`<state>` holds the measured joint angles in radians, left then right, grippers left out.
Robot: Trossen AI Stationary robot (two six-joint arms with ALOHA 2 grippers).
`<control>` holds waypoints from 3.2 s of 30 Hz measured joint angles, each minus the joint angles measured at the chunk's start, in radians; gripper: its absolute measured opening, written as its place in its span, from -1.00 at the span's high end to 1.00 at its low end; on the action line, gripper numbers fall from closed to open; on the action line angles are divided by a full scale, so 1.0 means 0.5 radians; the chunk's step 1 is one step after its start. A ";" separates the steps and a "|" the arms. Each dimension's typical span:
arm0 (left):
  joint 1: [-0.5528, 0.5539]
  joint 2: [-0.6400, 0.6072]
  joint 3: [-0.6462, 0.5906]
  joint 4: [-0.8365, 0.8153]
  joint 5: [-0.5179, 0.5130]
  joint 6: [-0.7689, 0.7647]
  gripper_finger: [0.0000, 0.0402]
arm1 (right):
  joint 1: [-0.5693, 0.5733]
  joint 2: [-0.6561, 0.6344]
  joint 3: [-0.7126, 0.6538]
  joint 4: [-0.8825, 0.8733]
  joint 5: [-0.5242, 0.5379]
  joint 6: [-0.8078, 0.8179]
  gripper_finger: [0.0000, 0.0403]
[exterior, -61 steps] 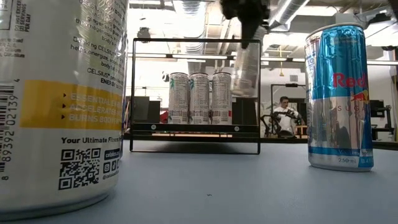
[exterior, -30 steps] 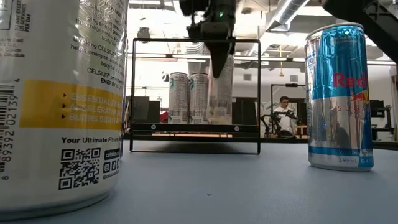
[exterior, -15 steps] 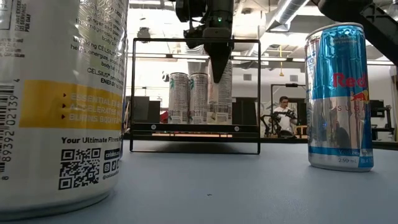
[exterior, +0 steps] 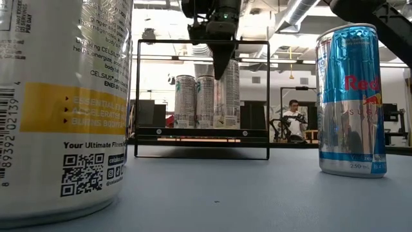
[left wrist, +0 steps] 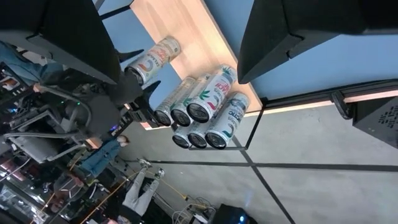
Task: Place canned beverage on shelf
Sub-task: Put the center white-yellow soda can on the shelf
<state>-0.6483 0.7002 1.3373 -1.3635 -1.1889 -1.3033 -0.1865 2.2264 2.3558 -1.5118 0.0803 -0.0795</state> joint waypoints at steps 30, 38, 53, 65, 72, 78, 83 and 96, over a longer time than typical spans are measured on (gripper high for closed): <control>0.000 0.259 0.000 0.019 -0.352 -0.420 -0.54 | -0.021 -2.017 -0.532 -0.019 0.213 0.322 -0.77; 0.000 0.293 0.000 0.019 -0.310 -0.759 -0.54 | -0.021 -2.492 -1.388 0.479 0.182 0.311 -0.77; 0.111 0.205 0.000 -0.084 -0.171 -0.816 -0.54 | -0.021 -2.592 -2.402 1.614 -0.091 0.368 -0.77; 0.238 0.185 0.000 -0.122 -0.040 -0.786 -0.54 | 0.031 -2.315 -2.446 1.953 -0.244 0.308 -0.77; 0.277 0.187 0.000 -0.121 -0.046 -0.762 -0.54 | 0.141 -2.312 -2.448 1.980 -0.233 -0.057 -0.77; 0.284 0.198 0.000 -0.120 -0.025 -0.719 -0.54 | 0.074 -2.367 -2.449 1.869 -0.211 -0.130 -0.77; 0.284 0.192 0.000 -0.121 0.016 -0.691 -0.54 | 0.006 -2.387 -2.448 1.883 -0.211 -0.058 -0.77; 0.283 0.180 0.000 -0.098 0.252 -0.323 -0.54 | -0.208 -2.489 -3.167 3.054 -0.464 0.367 -0.77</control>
<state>-0.5068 0.7902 1.3373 -1.4126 -1.0630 -1.4649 -0.2905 0.9821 0.7722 0.0150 -0.1517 0.1038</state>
